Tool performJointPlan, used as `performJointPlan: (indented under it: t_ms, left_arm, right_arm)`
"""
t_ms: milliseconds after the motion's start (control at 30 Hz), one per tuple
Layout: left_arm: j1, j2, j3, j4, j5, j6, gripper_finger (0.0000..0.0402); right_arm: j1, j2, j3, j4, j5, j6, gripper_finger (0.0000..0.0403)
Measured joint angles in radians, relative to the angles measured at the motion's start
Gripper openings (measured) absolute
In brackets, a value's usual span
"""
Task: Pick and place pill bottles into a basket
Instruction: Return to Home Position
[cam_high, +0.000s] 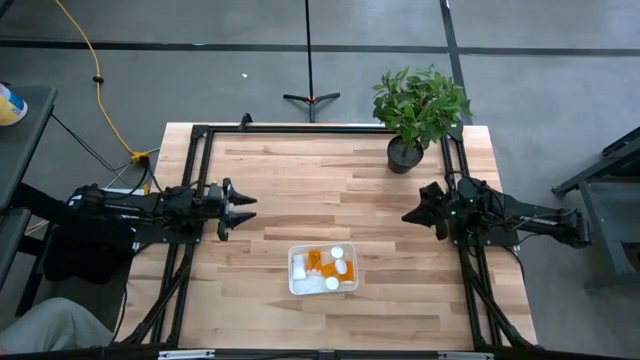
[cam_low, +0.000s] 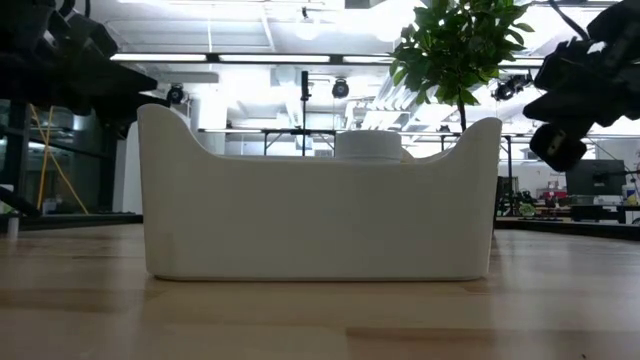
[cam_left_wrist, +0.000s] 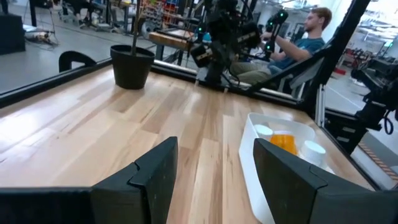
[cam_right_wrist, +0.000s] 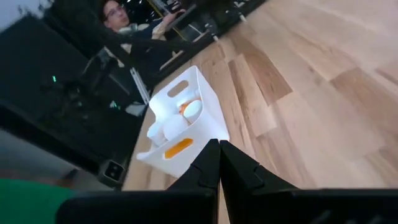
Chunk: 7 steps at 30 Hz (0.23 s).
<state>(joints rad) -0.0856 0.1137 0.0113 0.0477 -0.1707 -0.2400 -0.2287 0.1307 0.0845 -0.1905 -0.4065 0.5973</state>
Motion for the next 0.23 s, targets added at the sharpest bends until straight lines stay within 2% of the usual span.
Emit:
performJointPlan:
  t_ms: [233]
  left_arm:
    - [0.000,0.000,0.000,0.000,0.000,0.000,0.0243]
  right_arm:
    - [0.000,0.000,0.000,0.000,0.000,0.023,0.0001]
